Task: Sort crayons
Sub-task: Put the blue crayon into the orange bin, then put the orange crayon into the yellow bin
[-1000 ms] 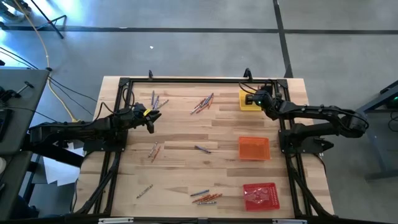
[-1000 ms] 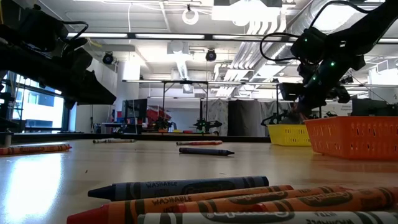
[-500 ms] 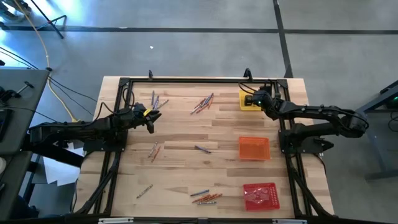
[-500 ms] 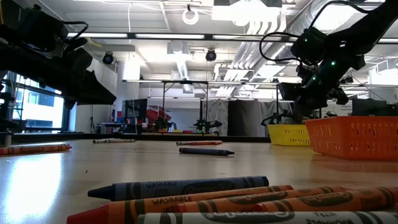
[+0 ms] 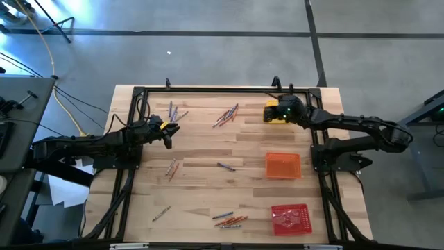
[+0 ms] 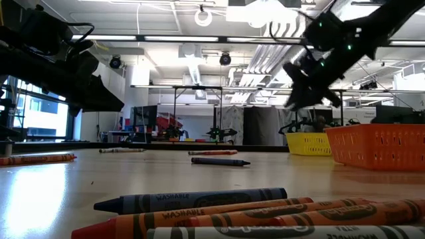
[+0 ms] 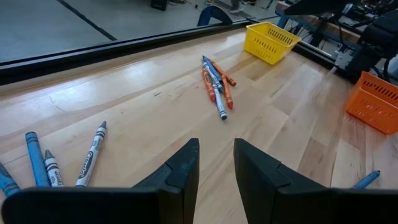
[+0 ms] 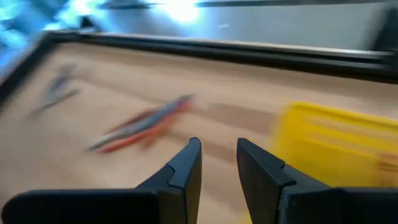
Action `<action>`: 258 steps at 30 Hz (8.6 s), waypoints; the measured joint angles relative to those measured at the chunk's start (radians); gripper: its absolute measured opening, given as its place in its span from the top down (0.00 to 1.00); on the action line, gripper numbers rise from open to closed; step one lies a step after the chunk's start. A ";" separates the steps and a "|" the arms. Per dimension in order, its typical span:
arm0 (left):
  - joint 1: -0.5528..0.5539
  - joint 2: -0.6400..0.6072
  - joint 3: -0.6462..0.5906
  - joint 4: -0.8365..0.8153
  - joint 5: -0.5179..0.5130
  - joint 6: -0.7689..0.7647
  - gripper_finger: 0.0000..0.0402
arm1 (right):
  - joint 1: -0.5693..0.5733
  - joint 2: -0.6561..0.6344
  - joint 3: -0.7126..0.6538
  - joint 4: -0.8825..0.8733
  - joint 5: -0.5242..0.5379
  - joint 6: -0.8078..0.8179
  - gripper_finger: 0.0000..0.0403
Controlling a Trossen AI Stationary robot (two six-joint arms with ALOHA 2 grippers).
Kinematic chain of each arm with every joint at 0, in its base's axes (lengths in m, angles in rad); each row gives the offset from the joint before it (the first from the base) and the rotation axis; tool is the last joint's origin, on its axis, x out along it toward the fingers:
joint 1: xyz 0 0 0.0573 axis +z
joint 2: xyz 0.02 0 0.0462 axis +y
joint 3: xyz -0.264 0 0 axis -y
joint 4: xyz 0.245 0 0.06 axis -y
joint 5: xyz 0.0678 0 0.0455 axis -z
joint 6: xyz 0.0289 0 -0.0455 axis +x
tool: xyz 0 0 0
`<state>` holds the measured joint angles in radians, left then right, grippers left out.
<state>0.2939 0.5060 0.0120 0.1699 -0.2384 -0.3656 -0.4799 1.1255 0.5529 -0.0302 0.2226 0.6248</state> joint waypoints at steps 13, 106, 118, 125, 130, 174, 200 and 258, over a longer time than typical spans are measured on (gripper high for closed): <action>0.000 0.000 0.000 0.001 0.000 -0.004 0.78 | 0.496 0.106 0.250 0.000 0.270 -0.065 0.76; 0.000 0.000 0.000 0.007 0.000 -0.033 0.78 | 0.648 0.986 0.817 -0.533 -0.017 0.046 0.94; 0.000 0.000 0.000 0.007 0.000 -0.033 0.78 | 0.617 0.901 0.805 -0.602 -0.074 0.024 0.99; 0.000 0.000 0.000 0.006 0.000 -0.033 0.78 | 0.609 0.784 0.808 -0.650 -0.019 0.010 0.99; 0.000 0.000 0.000 0.006 0.000 -0.033 0.78 | 0.609 0.686 0.809 -0.689 0.075 0.003 0.99; 0.000 0.000 0.000 0.006 0.000 -0.044 0.78 | 0.789 0.214 0.311 -0.983 -0.145 0.606 0.99; 0.000 0.000 0.000 0.006 0.000 -0.043 0.78 | 0.802 0.208 0.279 -0.952 -0.171 0.625 0.91; 0.000 0.000 0.000 0.016 -0.024 0.089 0.78 | 0.092 0.710 0.620 -0.189 0.040 0.238 0.72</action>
<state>0.2937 0.5056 0.0120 0.1858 -0.2624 -0.2762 -0.3883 1.8355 1.1732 -0.2192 0.2627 0.8629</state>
